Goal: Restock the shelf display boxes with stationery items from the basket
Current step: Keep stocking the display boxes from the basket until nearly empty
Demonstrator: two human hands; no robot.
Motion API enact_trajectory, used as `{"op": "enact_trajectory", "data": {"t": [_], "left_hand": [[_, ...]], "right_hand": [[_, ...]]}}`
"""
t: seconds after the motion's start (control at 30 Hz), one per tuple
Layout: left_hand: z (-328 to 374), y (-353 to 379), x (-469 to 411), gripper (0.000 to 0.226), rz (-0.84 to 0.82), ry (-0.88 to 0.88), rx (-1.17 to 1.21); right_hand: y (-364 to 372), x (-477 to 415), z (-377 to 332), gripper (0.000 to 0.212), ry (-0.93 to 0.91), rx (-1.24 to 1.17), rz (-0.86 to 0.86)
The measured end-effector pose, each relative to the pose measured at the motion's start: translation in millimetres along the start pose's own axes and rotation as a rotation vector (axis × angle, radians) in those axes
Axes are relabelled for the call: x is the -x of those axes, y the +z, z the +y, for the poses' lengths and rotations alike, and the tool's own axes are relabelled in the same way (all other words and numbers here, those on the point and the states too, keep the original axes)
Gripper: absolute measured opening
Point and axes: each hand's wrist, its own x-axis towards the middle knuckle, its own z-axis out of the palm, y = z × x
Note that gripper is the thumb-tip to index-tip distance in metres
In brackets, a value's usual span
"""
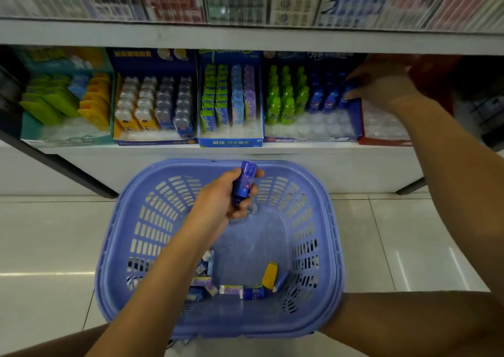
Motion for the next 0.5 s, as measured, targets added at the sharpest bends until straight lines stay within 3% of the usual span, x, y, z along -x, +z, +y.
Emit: {"op": "enact_trajectory", "data": {"t": [0.17,0.5], "left_hand": [[-2.8,8.9,-5.4,0.036,-0.012,-0.007,0.087],[-5.6,11.6,-6.3,0.021,-0.177,0.076,0.194]], "right_hand": [[-5.4,-6.4,3.4,0.05,-0.004,0.063,-0.117],[-8.7,-3.5,-7.7,0.063,0.009,0.135,-0.183]]}}
